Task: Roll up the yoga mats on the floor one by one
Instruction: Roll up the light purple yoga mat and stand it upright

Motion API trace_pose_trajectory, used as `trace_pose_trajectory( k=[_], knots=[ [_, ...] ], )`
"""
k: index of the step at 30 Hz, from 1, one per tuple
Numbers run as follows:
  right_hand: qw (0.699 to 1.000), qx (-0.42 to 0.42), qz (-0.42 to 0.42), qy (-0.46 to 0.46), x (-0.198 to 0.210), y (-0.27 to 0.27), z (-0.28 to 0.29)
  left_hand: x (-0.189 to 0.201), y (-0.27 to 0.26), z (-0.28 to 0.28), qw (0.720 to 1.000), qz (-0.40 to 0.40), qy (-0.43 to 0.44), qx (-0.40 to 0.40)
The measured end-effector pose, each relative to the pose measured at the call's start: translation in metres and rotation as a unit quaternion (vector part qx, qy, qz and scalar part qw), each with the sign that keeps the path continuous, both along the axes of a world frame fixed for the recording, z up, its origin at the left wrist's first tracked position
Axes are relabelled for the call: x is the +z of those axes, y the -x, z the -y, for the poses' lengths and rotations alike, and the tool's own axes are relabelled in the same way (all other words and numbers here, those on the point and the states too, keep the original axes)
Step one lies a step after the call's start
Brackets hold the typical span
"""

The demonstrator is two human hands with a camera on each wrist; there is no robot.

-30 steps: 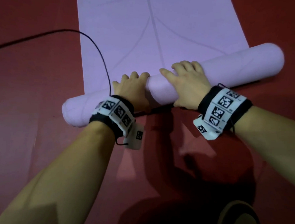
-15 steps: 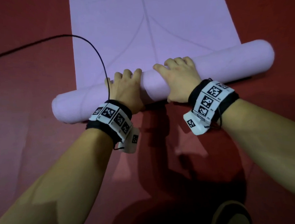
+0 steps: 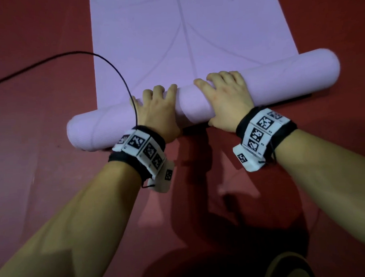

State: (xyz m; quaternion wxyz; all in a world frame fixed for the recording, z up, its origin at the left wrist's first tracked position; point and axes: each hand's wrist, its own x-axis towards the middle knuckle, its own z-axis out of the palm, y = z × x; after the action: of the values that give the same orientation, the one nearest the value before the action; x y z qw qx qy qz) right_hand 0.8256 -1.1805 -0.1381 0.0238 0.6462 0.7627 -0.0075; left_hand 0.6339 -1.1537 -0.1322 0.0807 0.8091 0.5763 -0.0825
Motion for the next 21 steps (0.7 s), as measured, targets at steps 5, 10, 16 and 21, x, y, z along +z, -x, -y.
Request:
trace_pose_trajectory(
  k=[5, 10, 16, 21],
  knots=[
    [0.997, 0.01, 0.002, 0.082, 0.013, -0.003, -0.024, -0.005, 0.0, -0.009, 0.999, -0.004, -0.036, 0.002],
    [0.996, 0.007, 0.054, 0.07, 0.01, -0.01, -0.027, 0.016, -0.004, -0.042, 0.995, -0.032, 0.091, -0.001],
    [0.996, -0.009, 0.044, 0.082, 0.01, -0.01, -0.042, 0.014, 0.0, -0.049, 0.997, -0.011, 0.067, -0.025],
    [0.994, -0.012, 0.042, 0.098, 0.011, -0.01, -0.047, -0.002, 0.001, -0.038, 1.0, -0.001, -0.014, -0.025]
  ],
)
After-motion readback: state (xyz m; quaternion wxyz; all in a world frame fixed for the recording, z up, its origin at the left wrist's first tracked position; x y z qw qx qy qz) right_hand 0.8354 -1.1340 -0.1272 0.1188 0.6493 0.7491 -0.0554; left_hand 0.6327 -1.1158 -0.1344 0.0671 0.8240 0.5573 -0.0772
